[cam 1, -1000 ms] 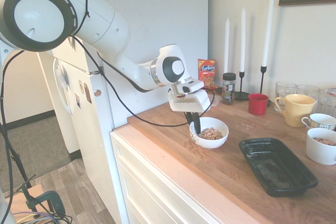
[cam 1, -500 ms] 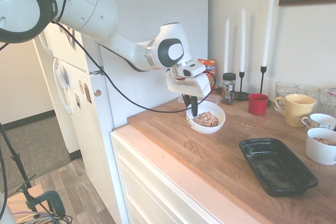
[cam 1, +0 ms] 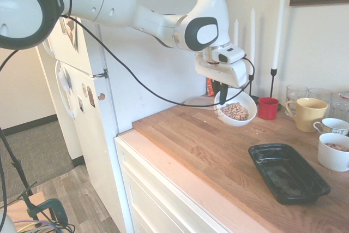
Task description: Pour the cereal into the box
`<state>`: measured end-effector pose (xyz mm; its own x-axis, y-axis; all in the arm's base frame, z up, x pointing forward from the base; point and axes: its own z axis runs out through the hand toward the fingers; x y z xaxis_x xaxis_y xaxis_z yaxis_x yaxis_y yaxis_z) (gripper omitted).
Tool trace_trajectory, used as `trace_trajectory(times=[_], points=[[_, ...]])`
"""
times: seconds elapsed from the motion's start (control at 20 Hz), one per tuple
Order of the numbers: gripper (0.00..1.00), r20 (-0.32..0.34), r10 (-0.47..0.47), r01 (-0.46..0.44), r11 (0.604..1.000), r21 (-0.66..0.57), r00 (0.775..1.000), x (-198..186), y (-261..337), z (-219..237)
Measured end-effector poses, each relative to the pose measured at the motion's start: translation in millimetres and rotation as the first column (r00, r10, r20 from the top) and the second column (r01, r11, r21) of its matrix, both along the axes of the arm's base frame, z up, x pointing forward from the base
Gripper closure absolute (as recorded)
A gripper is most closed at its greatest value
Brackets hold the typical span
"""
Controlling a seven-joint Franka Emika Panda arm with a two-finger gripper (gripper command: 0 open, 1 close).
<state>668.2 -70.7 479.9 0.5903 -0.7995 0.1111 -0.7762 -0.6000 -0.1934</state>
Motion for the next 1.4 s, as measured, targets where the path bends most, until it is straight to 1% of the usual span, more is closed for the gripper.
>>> trace_trajectory(times=[0.3,0.65,0.8,0.95,1.1,1.4], points=[[1.00,-0.011,-0.049,0.050,0.995,0.088,0.999,15,-57,3],[1.00,-0.045,-0.099,0.104,0.983,0.149,0.994,9,-94,-19],[1.00,-0.046,-0.123,0.130,0.975,0.180,0.991,4,-115,-26],[1.00,-0.038,-0.135,0.140,0.958,0.249,0.990,-4,-142,-32],[1.00,-0.036,-0.132,0.136,0.934,0.331,0.991,-14,-164,-35],[1.00,-0.029,-0.109,0.110,0.886,0.451,0.994,-22,-179,-42]])
